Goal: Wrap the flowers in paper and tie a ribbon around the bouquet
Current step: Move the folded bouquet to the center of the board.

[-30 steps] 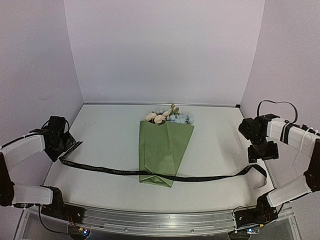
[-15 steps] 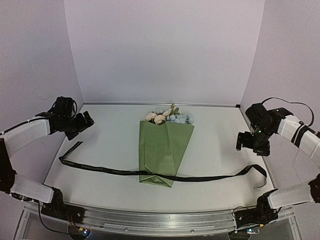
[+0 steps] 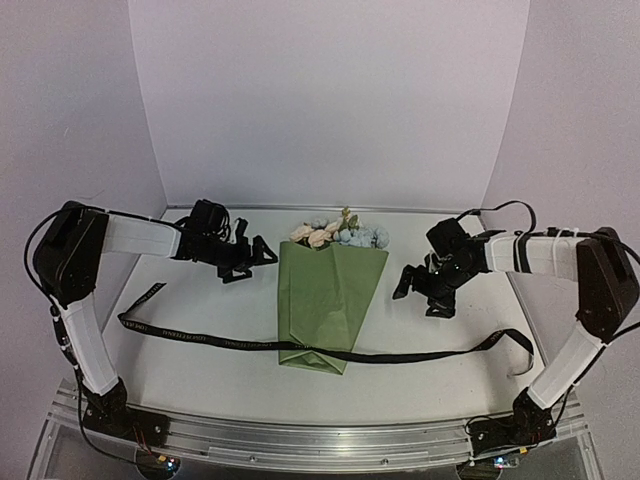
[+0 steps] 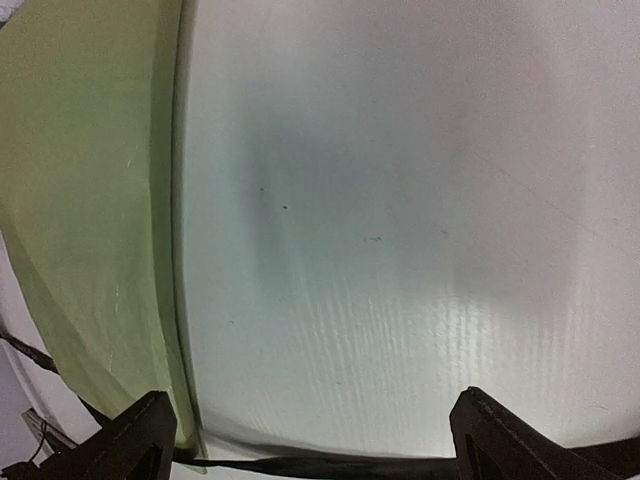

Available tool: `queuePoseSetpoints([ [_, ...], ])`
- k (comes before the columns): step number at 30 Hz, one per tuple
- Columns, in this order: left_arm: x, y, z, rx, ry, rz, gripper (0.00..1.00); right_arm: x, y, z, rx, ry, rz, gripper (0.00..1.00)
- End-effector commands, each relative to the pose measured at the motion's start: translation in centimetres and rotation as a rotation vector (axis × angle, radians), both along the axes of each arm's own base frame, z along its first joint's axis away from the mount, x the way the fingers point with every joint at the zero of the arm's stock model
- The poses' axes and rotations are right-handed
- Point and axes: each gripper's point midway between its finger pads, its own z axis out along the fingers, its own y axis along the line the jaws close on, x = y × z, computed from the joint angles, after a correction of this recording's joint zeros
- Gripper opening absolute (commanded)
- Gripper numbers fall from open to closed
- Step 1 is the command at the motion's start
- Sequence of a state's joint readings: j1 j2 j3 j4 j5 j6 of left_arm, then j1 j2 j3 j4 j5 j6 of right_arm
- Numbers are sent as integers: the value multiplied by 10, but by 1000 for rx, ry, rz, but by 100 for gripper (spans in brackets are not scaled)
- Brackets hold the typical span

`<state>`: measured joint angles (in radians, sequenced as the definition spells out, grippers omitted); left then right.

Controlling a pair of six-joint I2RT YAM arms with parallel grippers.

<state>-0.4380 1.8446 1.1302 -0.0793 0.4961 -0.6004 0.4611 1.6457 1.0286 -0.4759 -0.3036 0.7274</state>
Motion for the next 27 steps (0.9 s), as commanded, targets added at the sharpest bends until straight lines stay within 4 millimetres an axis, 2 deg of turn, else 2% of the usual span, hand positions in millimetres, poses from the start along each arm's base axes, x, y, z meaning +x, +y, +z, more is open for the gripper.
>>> queuePoseSetpoints([
  [1,10,-38,15,-115,-74,-122,100,38,46,9,186,-85,-18,98],
  [5,9,-47,-6,-97,-42,-138,100,46,69,-5,222,-82,-7,98],
  [12,4,-63,-30,-47,-15,-164,100,54,85,-25,220,-52,-14,98],
  [21,2,-80,-51,60,23,-169,99,58,107,-34,175,-25,16,85],
  [24,1,-83,-54,80,36,-169,93,54,111,-36,122,-10,45,84],
  [27,-2,-84,-55,88,49,-174,83,52,112,-37,67,-5,69,84],
])
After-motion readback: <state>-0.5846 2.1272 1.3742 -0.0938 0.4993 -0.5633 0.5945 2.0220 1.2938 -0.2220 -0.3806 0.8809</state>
